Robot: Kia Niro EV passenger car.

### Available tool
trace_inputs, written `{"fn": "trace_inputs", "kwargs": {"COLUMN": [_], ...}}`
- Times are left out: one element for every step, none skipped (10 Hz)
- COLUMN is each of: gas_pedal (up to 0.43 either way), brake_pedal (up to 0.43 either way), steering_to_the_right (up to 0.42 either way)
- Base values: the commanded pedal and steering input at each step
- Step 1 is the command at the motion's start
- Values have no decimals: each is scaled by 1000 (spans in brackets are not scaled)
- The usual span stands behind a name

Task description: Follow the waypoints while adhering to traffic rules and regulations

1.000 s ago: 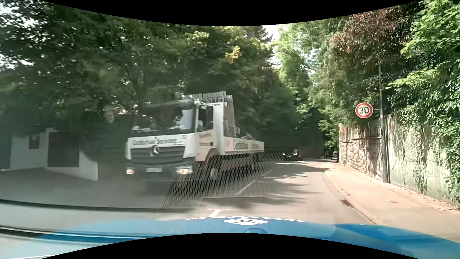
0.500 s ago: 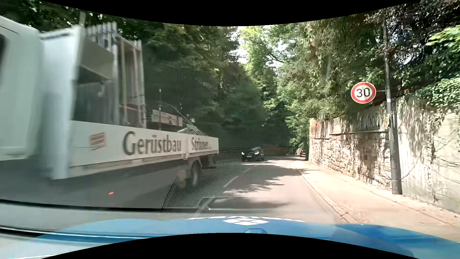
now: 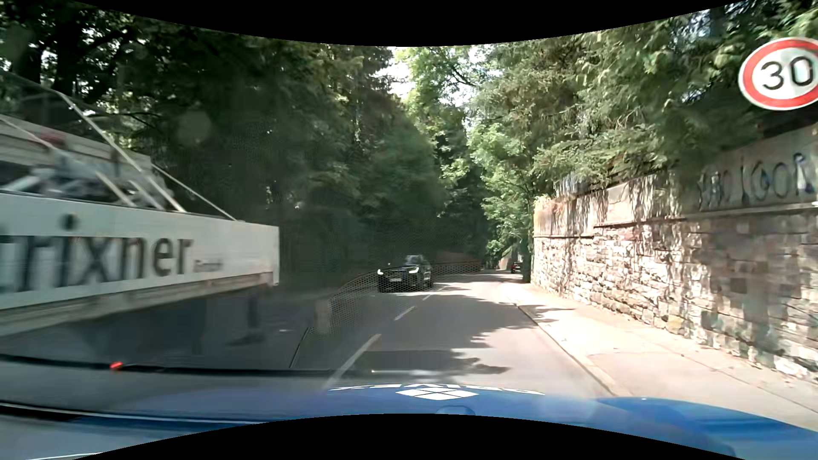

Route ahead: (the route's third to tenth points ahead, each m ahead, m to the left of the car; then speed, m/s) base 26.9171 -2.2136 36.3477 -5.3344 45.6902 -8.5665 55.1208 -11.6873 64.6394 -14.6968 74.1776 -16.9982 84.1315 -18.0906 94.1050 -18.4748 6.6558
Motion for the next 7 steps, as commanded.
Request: {"fn": "trace_inputs", "kwargs": {"gas_pedal": [138, 118, 110, 110, 118, 118, 118], "brake_pedal": [0, 0, 0, 0, 0, 0, 0], "steering_to_the_right": [57, 57, 58, 58, 61, 64, 64]}}
